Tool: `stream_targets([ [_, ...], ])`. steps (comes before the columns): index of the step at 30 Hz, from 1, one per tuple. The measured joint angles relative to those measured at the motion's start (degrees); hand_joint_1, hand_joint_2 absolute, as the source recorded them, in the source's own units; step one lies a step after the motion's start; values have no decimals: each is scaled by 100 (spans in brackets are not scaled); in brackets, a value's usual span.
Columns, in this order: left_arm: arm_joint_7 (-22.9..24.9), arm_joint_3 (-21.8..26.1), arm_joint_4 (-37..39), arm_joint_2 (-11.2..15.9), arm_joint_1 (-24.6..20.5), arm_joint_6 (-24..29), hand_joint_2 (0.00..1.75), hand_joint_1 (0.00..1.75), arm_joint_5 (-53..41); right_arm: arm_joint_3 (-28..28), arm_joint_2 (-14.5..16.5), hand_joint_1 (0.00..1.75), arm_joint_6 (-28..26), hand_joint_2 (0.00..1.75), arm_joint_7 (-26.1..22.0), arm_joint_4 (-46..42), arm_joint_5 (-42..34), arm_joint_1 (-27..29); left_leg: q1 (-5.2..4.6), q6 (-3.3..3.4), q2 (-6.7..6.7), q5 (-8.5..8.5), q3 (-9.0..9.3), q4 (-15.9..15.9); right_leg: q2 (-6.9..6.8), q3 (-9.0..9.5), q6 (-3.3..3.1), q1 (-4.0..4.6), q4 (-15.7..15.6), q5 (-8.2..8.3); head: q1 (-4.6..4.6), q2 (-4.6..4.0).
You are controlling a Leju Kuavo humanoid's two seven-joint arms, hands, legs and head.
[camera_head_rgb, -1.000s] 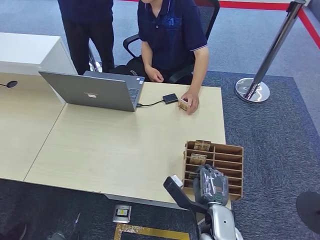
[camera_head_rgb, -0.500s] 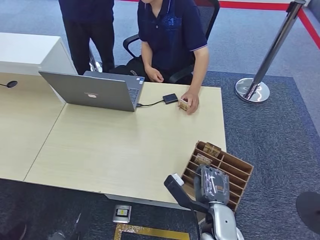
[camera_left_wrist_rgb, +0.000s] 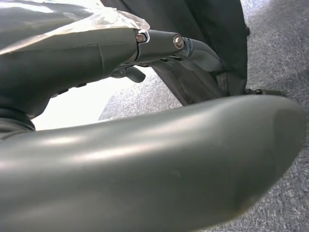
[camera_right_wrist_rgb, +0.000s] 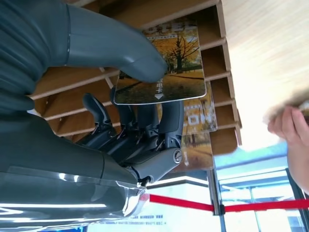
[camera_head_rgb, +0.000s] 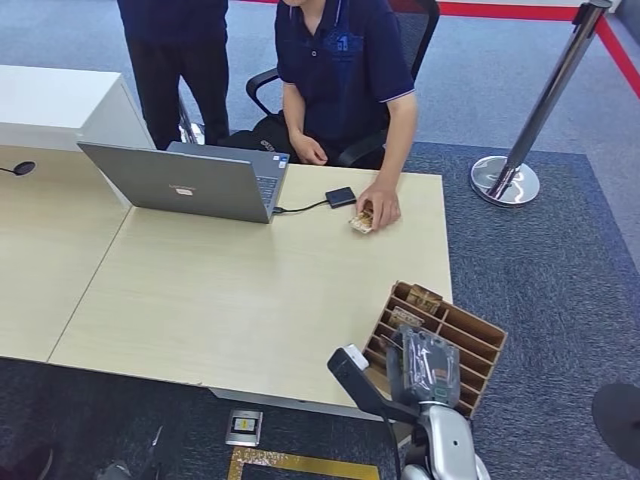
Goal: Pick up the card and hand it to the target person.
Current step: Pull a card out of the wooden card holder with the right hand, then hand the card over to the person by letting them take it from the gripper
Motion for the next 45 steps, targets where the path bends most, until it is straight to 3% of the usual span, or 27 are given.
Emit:
stream_targets([
  [11,-31,0,2,0,0,-40,0,0,-11,-7,-63,147,-156,175,-305,-818,336,-222,0,0,0,0,1,0,0,1,1,0,1,2,0,0],
  [19,-32,3,1,-2,-2,35,0,0,129,52,-28,147,-267,175,-754,-802,-209,-1201,0,-1,4,10,2,1,0,3,-2,0,6,10,0,0],
  [26,-32,4,2,-4,-23,41,0,0,114,141,414,150,-187,175,-854,114,-746,-2260,2,-7,9,21,2,1,0,0,-10,0,11,16,0,0],
  [34,-54,4,1,-4,-29,87,0,0,104,137,918,149,-350,175,-595,1666,-686,-3291,3,-11,10,24,1,1,0,-3,-10,0,13,19,0,0],
  [43,-88,2,2,-4,-29,72,0,0,40,101,1064,144,-716,175,-212,3013,-305,-3774,3,-10,8,24,0,2,0,-4,-10,0,10,20,0,0],
  [44,-87,1,2,-4,-29,64,0,0,30,90,1064,134,-768,175,-176,3154,-238,-3796,2,-10,9,23,0,2,0,-4,-10,0,10,20,0,0],
  [45,-87,0,2,-4,-29,58,0,0,19,79,1064,110,-810,175,-149,3287,-179,-3810,2,-10,9,23,0,2,0,-4,-10,0,10,20,0,0],
])
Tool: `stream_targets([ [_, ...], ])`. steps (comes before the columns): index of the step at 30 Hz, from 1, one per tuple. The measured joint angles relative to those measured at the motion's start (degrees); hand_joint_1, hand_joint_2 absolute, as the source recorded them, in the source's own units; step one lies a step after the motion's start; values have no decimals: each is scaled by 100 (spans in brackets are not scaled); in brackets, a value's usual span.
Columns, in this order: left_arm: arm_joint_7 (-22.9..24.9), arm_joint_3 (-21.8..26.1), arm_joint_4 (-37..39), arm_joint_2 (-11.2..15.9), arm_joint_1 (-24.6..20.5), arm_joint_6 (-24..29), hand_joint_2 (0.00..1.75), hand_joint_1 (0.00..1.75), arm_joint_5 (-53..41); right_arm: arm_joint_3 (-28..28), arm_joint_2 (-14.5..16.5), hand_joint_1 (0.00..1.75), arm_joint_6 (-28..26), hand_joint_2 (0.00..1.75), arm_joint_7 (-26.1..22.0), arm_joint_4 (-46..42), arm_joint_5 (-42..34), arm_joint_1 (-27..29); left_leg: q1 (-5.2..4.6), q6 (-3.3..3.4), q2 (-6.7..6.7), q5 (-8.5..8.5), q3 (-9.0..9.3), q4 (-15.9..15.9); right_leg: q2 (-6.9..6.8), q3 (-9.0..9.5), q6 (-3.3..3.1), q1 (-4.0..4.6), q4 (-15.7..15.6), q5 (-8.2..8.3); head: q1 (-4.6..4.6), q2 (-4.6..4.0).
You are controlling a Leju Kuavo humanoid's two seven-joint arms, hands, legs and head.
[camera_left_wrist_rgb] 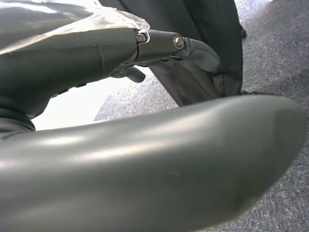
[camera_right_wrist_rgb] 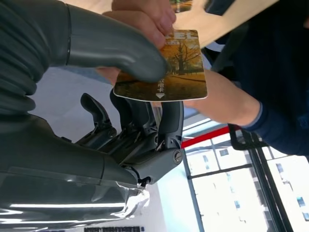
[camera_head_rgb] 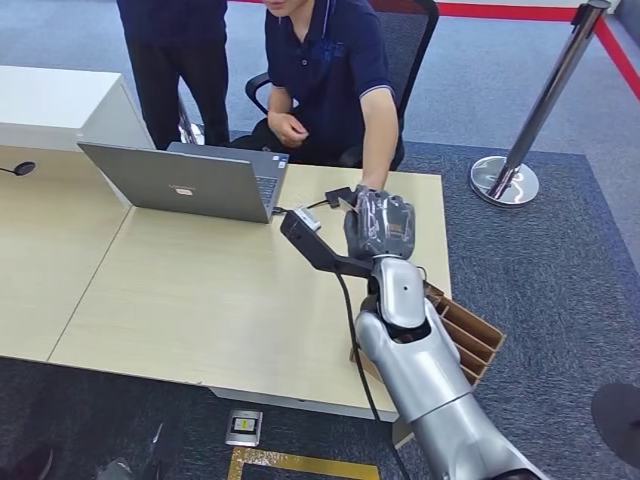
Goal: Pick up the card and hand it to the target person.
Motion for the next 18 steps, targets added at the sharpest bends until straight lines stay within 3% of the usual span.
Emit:
stream_targets([
  [2,1,-2,0,0,0,-6,0,0,-20,-17,1,42,-57,175,39,227,81,-11,0,0,0,0,0,0,0,-1,0,0,0,0,0,0],
  [3,1,-3,0,0,0,-10,0,0,-33,-22,1,16,-77,175,55,327,113,-11,0,0,0,0,0,0,0,-1,0,0,0,0,-1,0],
  [5,1,-5,0,0,0,-19,0,0,-52,-23,3,0,-110,175,73,477,156,-9,1,0,0,0,-1,0,0,-3,0,0,1,0,-1,0],
  [9,-6,-11,0,0,-1,-29,0,0,-77,-26,4,0,-193,0,85,678,194,-5,2,0,0,0,-2,0,0,-3,0,0,1,0,0,0],
  [18,-21,-35,0,2,1,-56,0,0,-68,-159,-33,0,-737,0,117,574,404,225,1,0,0,0,-2,1,0,-3,2,0,0,1,0,0],
])
